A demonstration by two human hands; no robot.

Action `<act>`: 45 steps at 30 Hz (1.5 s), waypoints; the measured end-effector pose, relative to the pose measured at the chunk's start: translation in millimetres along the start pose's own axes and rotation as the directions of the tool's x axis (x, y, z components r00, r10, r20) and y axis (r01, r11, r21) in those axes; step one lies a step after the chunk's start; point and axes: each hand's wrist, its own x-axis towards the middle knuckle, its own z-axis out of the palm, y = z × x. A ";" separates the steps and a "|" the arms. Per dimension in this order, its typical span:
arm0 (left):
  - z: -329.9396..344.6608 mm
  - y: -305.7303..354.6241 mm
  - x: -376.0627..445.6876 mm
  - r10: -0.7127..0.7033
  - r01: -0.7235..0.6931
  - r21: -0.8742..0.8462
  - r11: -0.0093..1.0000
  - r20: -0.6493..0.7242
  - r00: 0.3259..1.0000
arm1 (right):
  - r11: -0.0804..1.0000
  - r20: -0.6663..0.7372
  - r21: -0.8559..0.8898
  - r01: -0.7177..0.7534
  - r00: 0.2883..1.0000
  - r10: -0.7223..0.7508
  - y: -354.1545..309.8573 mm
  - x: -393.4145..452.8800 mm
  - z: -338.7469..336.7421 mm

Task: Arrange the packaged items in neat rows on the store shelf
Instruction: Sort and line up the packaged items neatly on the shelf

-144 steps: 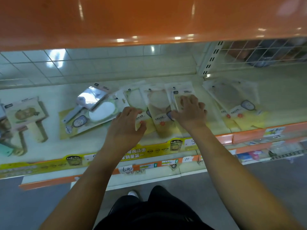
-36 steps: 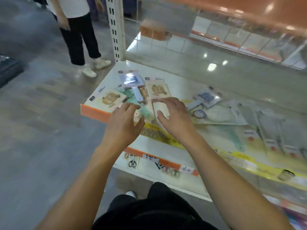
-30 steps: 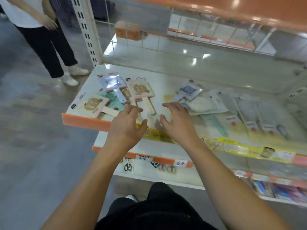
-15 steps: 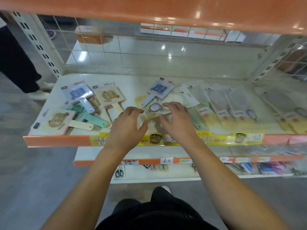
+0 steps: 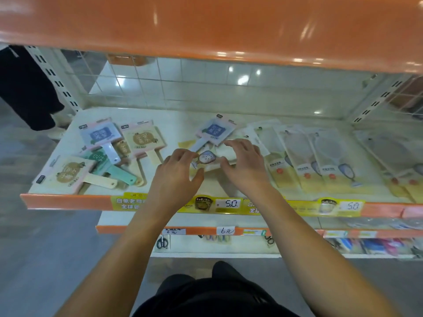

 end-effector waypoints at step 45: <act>9.6 8.7 19.4 -0.033 0.041 0.065 0.997 -0.117 0.993 | 0.988 0.052 0.016 0.152 0.987 -0.153 4.9 59.8 4.5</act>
